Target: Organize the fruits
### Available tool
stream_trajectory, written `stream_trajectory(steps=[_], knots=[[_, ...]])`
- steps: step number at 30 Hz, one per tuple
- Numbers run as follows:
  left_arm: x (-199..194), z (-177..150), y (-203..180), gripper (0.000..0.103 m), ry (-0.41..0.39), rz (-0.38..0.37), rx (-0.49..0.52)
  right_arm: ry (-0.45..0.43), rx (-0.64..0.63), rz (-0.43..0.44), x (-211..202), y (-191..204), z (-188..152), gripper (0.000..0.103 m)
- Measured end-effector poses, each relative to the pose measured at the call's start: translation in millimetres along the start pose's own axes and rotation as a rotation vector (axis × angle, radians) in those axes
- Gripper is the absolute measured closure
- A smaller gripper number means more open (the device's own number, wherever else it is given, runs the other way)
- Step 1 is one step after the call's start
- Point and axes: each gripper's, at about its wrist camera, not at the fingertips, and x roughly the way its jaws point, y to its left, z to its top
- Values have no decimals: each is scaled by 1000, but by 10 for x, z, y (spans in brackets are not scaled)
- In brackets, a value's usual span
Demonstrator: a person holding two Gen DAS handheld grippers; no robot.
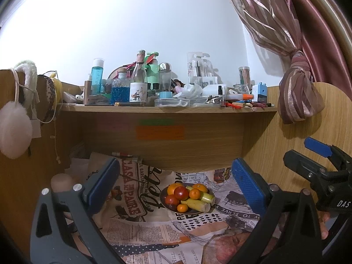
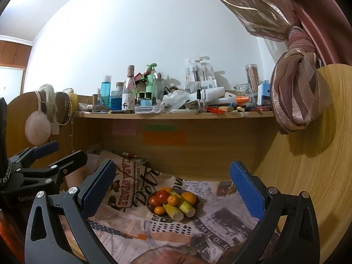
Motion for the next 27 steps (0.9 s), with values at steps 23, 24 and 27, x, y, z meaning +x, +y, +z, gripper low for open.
stream_trajectory(steps=[23, 24, 27], knots=[[230, -56, 44, 0, 52, -36, 6, 32, 19, 8, 104, -43, -46, 0], [239, -60, 43, 0, 54, -37, 6, 34, 21, 8, 114, -47, -49, 0], [264, -70, 44, 0, 62, -44, 3, 40, 23, 11, 138, -62, -63, 0]])
